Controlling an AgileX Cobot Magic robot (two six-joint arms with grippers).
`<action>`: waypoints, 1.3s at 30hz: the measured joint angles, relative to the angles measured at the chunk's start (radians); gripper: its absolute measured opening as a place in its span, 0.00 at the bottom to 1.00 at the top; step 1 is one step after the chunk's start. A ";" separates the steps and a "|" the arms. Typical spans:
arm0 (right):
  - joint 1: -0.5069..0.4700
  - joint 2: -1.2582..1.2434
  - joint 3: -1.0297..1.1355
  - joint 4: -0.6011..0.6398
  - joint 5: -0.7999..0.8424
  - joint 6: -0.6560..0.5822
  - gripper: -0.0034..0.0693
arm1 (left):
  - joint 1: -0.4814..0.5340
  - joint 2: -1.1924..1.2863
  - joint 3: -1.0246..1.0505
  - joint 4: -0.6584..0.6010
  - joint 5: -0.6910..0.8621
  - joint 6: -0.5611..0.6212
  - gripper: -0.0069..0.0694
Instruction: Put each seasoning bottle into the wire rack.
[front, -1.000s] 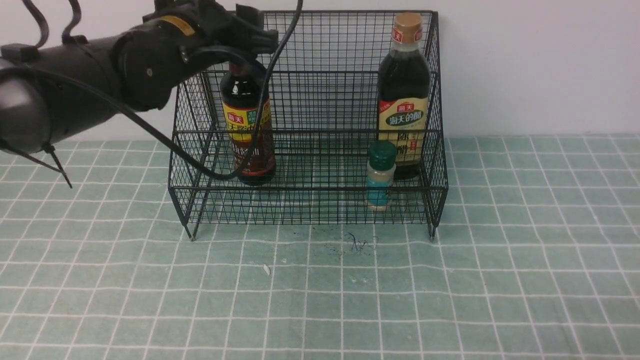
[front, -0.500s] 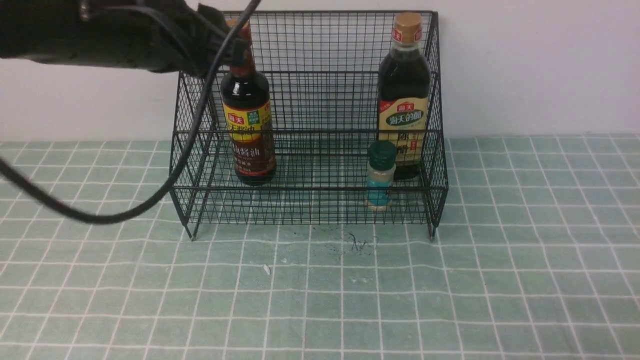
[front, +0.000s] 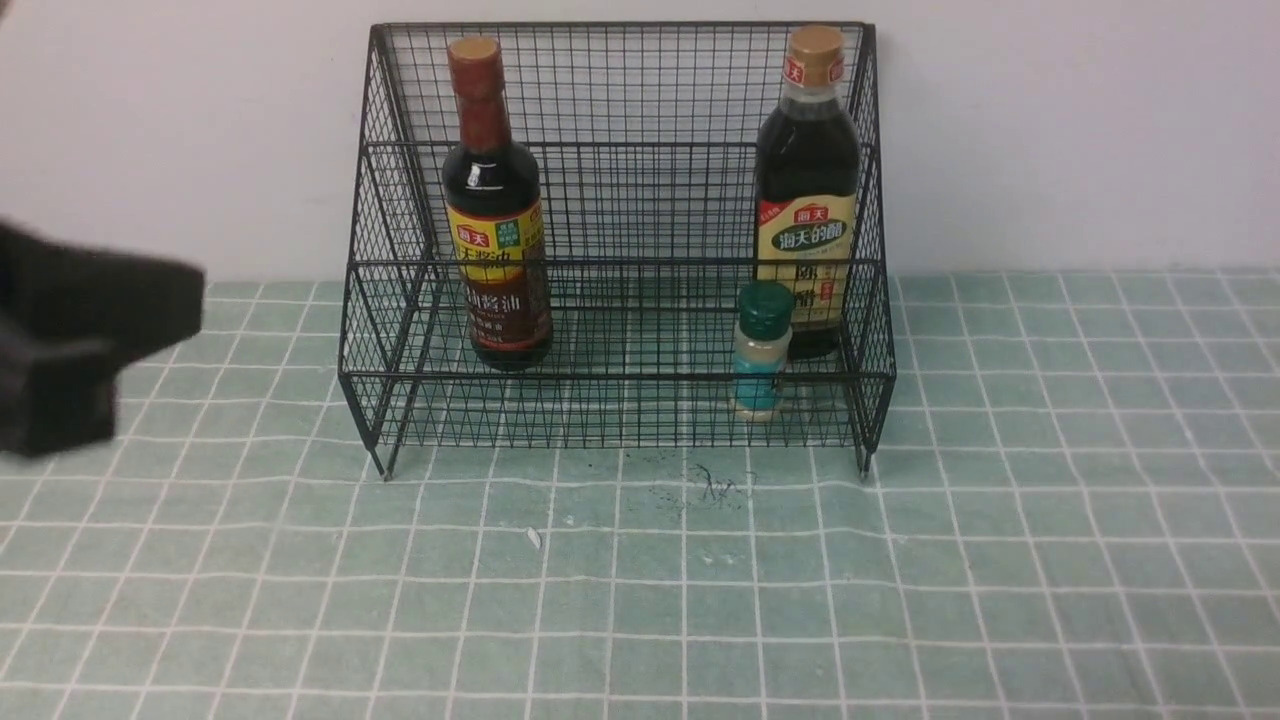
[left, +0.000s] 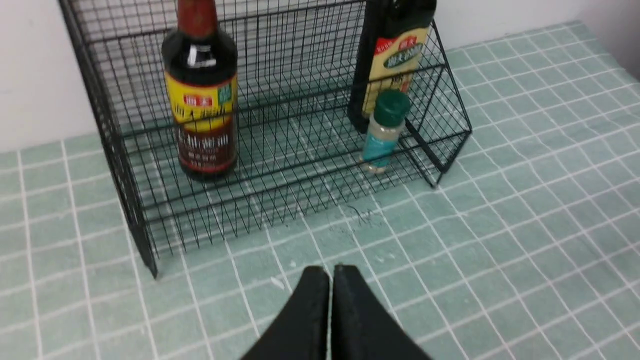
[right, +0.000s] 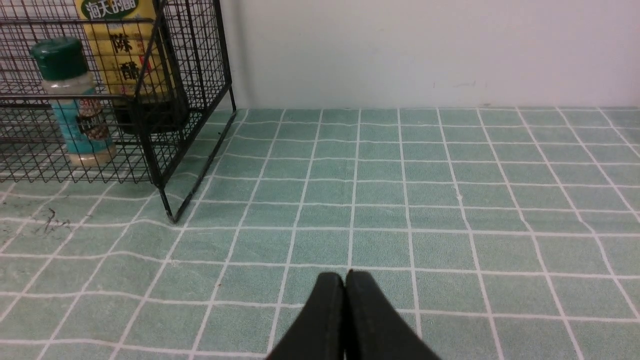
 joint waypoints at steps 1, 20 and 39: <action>0.000 0.000 0.000 0.000 0.000 0.000 0.03 | 0.000 -0.034 0.022 0.000 0.005 -0.004 0.08; 0.000 0.000 0.000 0.000 0.000 0.000 0.03 | 0.000 -0.408 0.128 0.129 0.029 0.012 0.08; 0.000 0.000 0.000 0.003 0.001 0.000 0.03 | 0.283 -0.739 1.008 0.183 -0.529 -0.009 0.08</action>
